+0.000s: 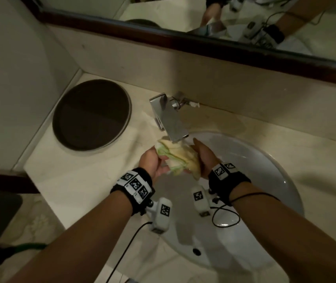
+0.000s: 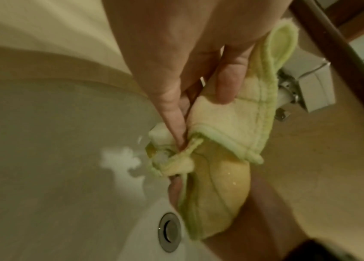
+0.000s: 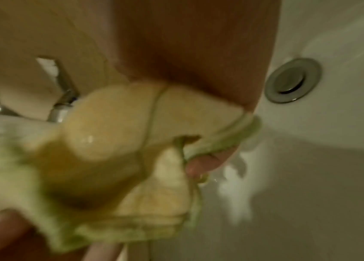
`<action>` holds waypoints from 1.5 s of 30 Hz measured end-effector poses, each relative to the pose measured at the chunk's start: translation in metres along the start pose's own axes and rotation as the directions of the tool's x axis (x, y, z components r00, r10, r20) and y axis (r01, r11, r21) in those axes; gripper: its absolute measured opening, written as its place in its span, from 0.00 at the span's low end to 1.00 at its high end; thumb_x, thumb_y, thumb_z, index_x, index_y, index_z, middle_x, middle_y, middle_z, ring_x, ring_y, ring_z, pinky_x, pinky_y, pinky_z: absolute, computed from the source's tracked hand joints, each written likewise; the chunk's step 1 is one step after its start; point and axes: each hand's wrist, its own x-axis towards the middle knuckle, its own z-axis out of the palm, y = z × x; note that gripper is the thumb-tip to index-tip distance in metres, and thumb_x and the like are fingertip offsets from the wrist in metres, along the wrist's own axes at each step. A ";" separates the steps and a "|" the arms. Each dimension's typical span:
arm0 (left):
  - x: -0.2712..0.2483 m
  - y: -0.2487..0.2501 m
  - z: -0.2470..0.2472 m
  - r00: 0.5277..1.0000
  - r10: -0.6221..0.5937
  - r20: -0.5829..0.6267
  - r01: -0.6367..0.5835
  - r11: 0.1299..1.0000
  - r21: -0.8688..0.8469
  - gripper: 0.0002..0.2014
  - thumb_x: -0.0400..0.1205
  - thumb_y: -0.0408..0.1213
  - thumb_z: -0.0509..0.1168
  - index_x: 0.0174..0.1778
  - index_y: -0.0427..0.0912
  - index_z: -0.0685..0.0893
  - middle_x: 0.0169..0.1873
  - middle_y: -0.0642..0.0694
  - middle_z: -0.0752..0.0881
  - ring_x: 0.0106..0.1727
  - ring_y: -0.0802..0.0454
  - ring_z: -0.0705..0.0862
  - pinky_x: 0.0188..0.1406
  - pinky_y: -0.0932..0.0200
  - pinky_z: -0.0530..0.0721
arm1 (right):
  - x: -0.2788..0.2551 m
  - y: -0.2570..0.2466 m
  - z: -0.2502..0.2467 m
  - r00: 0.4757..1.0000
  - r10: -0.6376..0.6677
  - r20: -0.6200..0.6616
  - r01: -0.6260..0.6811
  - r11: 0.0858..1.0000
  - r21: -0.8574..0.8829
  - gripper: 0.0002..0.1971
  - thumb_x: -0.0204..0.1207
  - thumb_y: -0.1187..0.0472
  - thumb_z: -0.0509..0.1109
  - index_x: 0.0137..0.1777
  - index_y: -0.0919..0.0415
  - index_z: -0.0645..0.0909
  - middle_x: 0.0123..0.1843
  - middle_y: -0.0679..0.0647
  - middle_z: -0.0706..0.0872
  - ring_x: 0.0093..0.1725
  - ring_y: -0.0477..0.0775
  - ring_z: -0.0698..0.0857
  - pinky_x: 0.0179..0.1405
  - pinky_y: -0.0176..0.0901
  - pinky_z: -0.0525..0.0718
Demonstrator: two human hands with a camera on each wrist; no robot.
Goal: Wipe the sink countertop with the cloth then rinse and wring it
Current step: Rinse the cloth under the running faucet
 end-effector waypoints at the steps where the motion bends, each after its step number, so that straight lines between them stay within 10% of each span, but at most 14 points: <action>1: 0.002 -0.001 0.001 1.000 0.001 -0.013 0.000 0.999 0.038 0.19 0.77 0.24 0.52 0.54 0.38 0.86 0.48 0.38 0.89 0.51 0.40 0.88 0.48 0.40 0.89 | 0.000 -0.004 0.004 0.999 -0.050 -0.005 0.049 0.995 -0.091 0.30 0.81 0.36 0.57 0.69 0.58 0.81 0.64 0.62 0.87 0.59 0.64 0.85 0.49 0.56 0.84; 4: 0.006 0.000 0.009 0.998 0.033 -0.048 -0.023 0.982 0.188 0.17 0.74 0.22 0.51 0.49 0.38 0.82 0.49 0.36 0.83 0.51 0.40 0.84 0.53 0.38 0.87 | -0.009 -0.015 0.017 0.943 -0.329 -0.047 0.255 0.808 -0.531 0.21 0.87 0.51 0.56 0.68 0.65 0.80 0.66 0.64 0.83 0.61 0.60 0.82 0.61 0.51 0.77; 8: 0.008 0.003 0.021 0.997 0.046 -0.055 -0.024 0.938 0.345 0.14 0.77 0.26 0.54 0.50 0.47 0.78 0.46 0.43 0.83 0.49 0.44 0.83 0.49 0.37 0.89 | -0.023 -0.016 0.017 0.817 -0.562 -0.128 0.320 0.627 -0.710 0.14 0.85 0.52 0.55 0.39 0.55 0.73 0.48 0.60 0.82 0.53 0.63 0.81 0.49 0.49 0.72; 12: 0.007 0.002 0.027 0.997 -0.083 -0.009 0.082 0.970 0.227 0.12 0.83 0.38 0.55 0.52 0.45 0.84 0.37 0.45 0.87 0.37 0.47 0.87 0.42 0.43 0.90 | -0.043 -0.009 0.019 0.713 -0.699 -0.055 0.341 0.415 -0.844 0.15 0.87 0.50 0.54 0.56 0.60 0.77 0.57 0.60 0.84 0.56 0.64 0.82 0.53 0.51 0.75; 18: 0.012 -0.012 0.034 0.987 -0.157 0.019 0.151 0.970 0.189 0.17 0.85 0.46 0.55 0.60 0.43 0.84 0.55 0.37 0.89 0.56 0.37 0.87 0.49 0.40 0.87 | -0.050 0.001 0.033 0.715 -0.681 0.159 0.319 0.114 -0.941 0.17 0.86 0.50 0.54 0.64 0.60 0.74 0.58 0.60 0.83 0.53 0.67 0.85 0.52 0.56 0.83; 22: 0.015 -0.014 0.028 0.993 -0.114 0.024 0.111 0.989 0.102 0.15 0.86 0.38 0.54 0.58 0.36 0.84 0.56 0.31 0.86 0.51 0.38 0.85 0.35 0.51 0.84 | -0.033 -0.002 0.033 0.772 -0.630 0.082 0.280 0.222 -0.934 0.16 0.84 0.52 0.59 0.65 0.61 0.73 0.59 0.61 0.85 0.57 0.66 0.85 0.55 0.53 0.80; 25: 0.018 -0.015 0.022 0.995 -0.084 0.054 0.080 0.994 0.081 0.18 0.83 0.36 0.57 0.64 0.33 0.82 0.58 0.27 0.85 0.50 0.35 0.85 0.44 0.45 0.84 | -0.021 -0.011 0.031 0.824 -0.563 0.055 0.204 0.204 -0.958 0.18 0.84 0.54 0.58 0.68 0.64 0.73 0.63 0.65 0.84 0.61 0.68 0.83 0.57 0.52 0.78; 29: 0.018 -0.011 0.020 0.996 -0.081 0.026 0.071 0.958 0.279 0.12 0.75 0.45 0.64 0.42 0.40 0.85 0.35 0.36 0.85 0.29 0.42 0.82 0.29 0.56 0.80 | -0.013 -0.022 0.007 0.869 -0.490 -0.070 0.102 0.316 -0.943 0.23 0.88 0.49 0.49 0.69 0.66 0.74 0.69 0.65 0.80 0.68 0.68 0.79 0.64 0.52 0.74; 33: 0.020 -0.010 0.022 0.997 0.045 0.066 -0.067 0.923 0.379 0.09 0.82 0.37 0.61 0.38 0.39 0.83 0.33 0.34 0.85 0.31 0.41 0.83 0.38 0.49 0.82 | -0.018 -0.018 -0.007 0.852 -0.489 -0.187 0.062 0.449 -0.891 0.23 0.88 0.48 0.50 0.63 0.68 0.75 0.64 0.67 0.82 0.63 0.68 0.81 0.58 0.52 0.75; 36: 0.019 -0.006 0.025 0.998 0.055 0.007 -0.055 0.980 0.192 0.07 0.81 0.36 0.61 0.47 0.40 0.84 0.34 0.42 0.87 0.33 0.46 0.86 0.37 0.54 0.85 | -0.023 -0.021 -0.005 0.924 -0.342 -0.170 0.079 0.607 -0.791 0.24 0.87 0.50 0.54 0.76 0.64 0.69 0.67 0.68 0.78 0.65 0.68 0.78 0.64 0.54 0.76; 40: 0.015 -0.008 0.025 0.994 -0.008 0.107 -0.009 0.988 0.157 0.21 0.83 0.47 0.56 0.60 0.36 0.87 0.51 0.41 0.90 0.50 0.45 0.87 0.54 0.51 0.84 | -0.026 -0.017 0.003 0.984 -0.134 -0.114 0.065 0.878 -0.473 0.43 0.60 0.22 0.60 0.62 0.56 0.83 0.58 0.61 0.88 0.57 0.63 0.86 0.61 0.55 0.81; 45: 0.018 -0.009 0.018 0.982 0.175 0.068 -0.186 0.857 0.481 0.03 0.74 0.41 0.74 0.42 0.48 0.90 0.42 0.50 0.90 0.48 0.47 0.86 0.50 0.52 0.83 | -0.028 -0.014 0.007 0.976 -0.213 -0.055 0.173 0.897 -0.407 0.16 0.82 0.59 0.65 0.58 0.73 0.84 0.49 0.68 0.88 0.48 0.62 0.86 0.39 0.41 0.76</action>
